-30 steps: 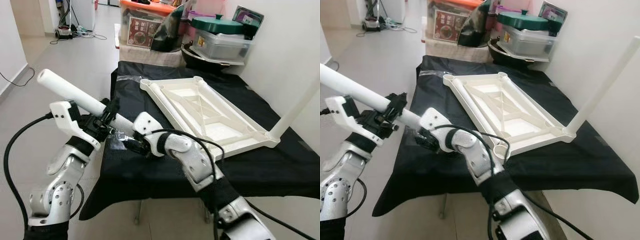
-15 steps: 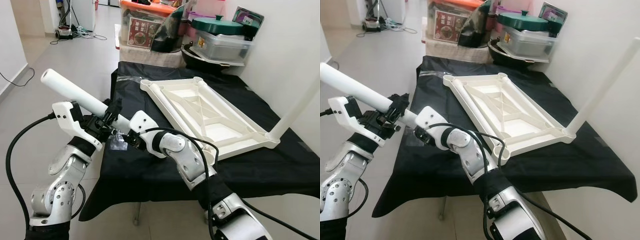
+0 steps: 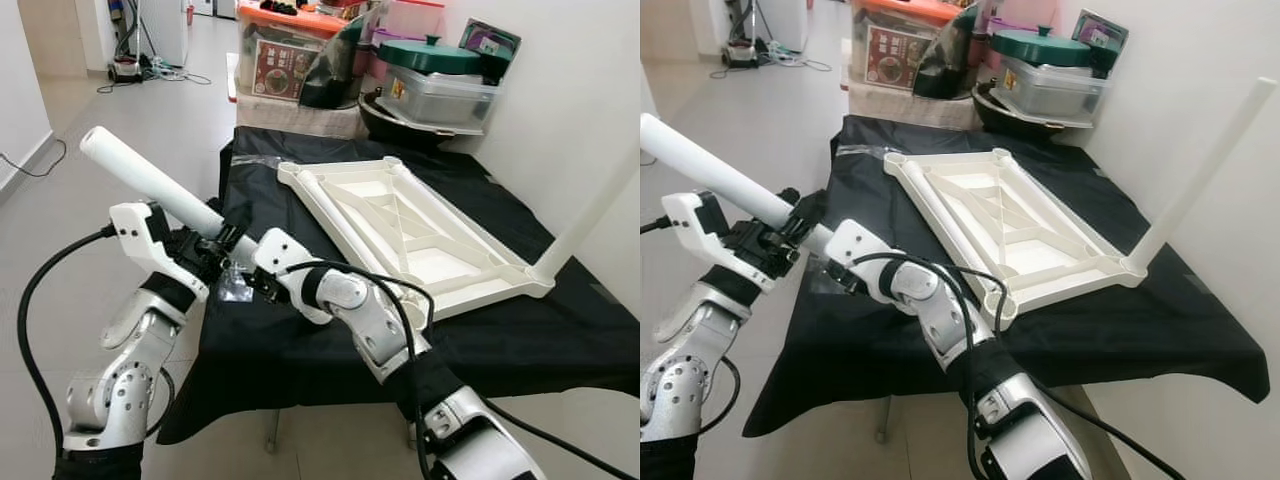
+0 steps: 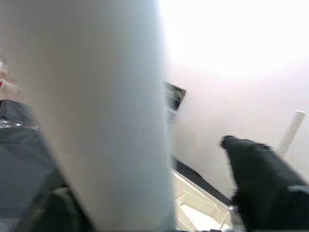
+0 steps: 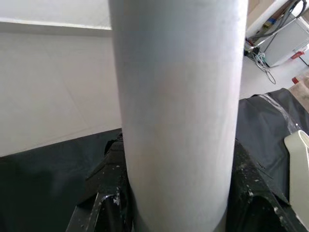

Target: Building children table

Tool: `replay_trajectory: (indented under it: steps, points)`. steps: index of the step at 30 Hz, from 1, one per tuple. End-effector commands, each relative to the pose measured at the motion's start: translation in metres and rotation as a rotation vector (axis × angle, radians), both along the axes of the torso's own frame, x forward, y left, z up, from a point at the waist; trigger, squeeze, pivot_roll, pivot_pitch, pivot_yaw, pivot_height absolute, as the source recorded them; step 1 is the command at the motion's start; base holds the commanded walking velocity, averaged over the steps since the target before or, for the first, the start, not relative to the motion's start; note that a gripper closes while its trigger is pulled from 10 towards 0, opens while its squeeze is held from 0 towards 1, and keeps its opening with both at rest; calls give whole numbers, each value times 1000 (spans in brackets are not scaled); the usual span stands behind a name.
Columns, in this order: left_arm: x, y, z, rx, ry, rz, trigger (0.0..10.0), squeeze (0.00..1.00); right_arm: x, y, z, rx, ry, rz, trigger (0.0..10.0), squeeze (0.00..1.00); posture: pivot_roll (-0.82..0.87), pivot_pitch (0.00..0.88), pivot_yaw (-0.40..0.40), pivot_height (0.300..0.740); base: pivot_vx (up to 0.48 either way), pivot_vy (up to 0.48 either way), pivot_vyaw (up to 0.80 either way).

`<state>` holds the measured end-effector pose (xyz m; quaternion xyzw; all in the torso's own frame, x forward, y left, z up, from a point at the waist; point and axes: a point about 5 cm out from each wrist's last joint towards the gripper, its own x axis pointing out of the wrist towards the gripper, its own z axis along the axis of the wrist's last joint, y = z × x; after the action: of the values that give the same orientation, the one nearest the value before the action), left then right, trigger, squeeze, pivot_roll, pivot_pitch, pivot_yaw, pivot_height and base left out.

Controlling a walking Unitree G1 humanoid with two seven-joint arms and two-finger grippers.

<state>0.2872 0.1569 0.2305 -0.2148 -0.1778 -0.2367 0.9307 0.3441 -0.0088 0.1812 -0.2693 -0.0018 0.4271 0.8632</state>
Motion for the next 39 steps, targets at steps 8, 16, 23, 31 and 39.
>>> replay_trajectory:
  steps: [8, 16, 23, 31, 39]
  points:
    - [-7, 2, 17, -13, -90, -29, 10000, 1000, 20, -39, 4, 58, 25, -147, 0, 0, 113, 0, -173, 740, 0, 0, 0]
    - [-8, 10, 16, -5, -74, 13, 10000, 0, 33, -67, 26, 162, -2, -232, 0, 0, 112, 0, -175, 740, 0, 0, 0]
    - [-12, 17, 10, 12, -41, 30, 10000, 0, 49, -104, 70, 419, 3, -345, 0, 0, 109, 0, -168, 740, 0, 0, 0]
    - [-20, 18, 0, 65, -3, -19, 10000, 0, 53, -116, 114, 731, 73, -329, 0, 0, 110, 0, -168, 740, 0, 0, 0]
    - [-34, 14, -12, 212, 39, -181, 10000, 0, 55, -115, 120, 953, 242, -324, 0, 0, 117, 0, -167, 740, 0, 0, 0]
